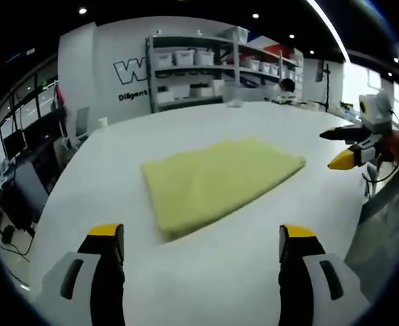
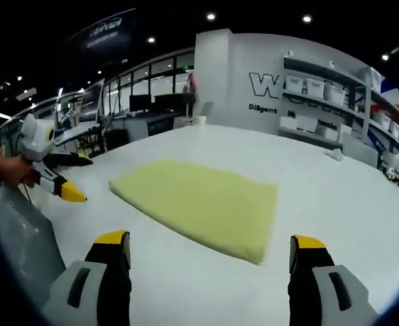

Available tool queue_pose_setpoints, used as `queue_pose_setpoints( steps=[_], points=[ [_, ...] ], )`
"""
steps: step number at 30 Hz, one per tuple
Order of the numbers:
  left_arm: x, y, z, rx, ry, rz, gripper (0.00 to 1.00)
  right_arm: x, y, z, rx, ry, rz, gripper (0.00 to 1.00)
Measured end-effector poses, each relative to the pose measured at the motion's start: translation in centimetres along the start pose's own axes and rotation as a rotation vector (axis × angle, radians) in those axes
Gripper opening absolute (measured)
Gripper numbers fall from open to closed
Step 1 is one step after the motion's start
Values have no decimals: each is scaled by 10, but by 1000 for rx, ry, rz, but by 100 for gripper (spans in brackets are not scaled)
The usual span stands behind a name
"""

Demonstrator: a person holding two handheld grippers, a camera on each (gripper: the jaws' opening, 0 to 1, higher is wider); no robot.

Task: Fold the garment on the visible template until the final outline fits inside the template.

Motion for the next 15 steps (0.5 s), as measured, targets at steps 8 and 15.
queue_pose_setpoints(
  steps=[8,15],
  points=[
    [-2,-1,-1,5,4,8,96,4,-3,0,1,12,-14,95],
    [-3,-1,-1,10,-4,6,97,-1,-1,-3,-18,-7,2,95]
  ],
)
Point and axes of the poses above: the point that each gripper's makers call its tool centre point, and the gripper's own axes: y roughly forward along the fingers, x roughly to its right, z roughly out of its top, the point moved 6 cm from there along -y, roughly backward along the fingers, and after that the axes turned 6 degrees about -z, right-handed, at the moved point
